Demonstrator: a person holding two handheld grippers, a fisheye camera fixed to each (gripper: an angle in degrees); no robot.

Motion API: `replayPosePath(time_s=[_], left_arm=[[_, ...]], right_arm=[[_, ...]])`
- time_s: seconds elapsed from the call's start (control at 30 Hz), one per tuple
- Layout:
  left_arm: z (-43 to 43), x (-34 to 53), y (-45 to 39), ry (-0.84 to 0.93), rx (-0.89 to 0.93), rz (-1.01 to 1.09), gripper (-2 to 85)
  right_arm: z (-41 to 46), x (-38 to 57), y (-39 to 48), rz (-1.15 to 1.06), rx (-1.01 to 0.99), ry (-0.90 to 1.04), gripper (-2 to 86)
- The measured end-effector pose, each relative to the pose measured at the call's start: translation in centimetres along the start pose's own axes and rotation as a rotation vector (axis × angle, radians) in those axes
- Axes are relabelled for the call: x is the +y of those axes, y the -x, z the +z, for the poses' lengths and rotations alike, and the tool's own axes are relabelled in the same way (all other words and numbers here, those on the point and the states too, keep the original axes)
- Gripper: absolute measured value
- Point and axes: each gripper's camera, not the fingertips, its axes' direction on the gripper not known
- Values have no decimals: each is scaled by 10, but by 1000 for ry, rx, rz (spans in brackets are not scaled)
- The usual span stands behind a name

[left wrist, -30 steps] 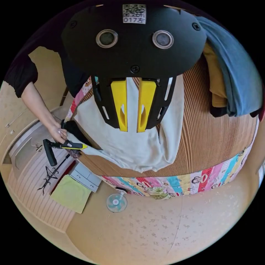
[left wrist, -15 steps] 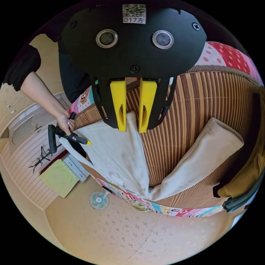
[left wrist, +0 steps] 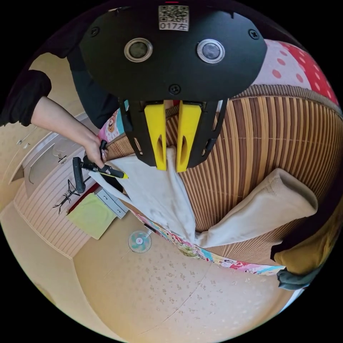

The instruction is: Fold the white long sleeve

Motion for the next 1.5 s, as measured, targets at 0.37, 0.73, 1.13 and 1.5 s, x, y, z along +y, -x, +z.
replayPosePath(time_s=[0.37, 0.73, 1.13, 1.5], left_arm=[[-18, 17, 4, 0, -42, 27, 49], [-57, 45, -33, 151, -181, 126, 40], [-157, 69, -30, 126, -95, 228, 43], [-127, 94, 16, 132, 24, 129, 24]], right_arm=[[-15, 42, -3, -23, 39, -2, 30], [-54, 95, -62, 181, -269, 172, 29], [-137, 191, -71, 129, -246, 130, 22], [-147, 107, 135, -764, -738, 72, 92]])
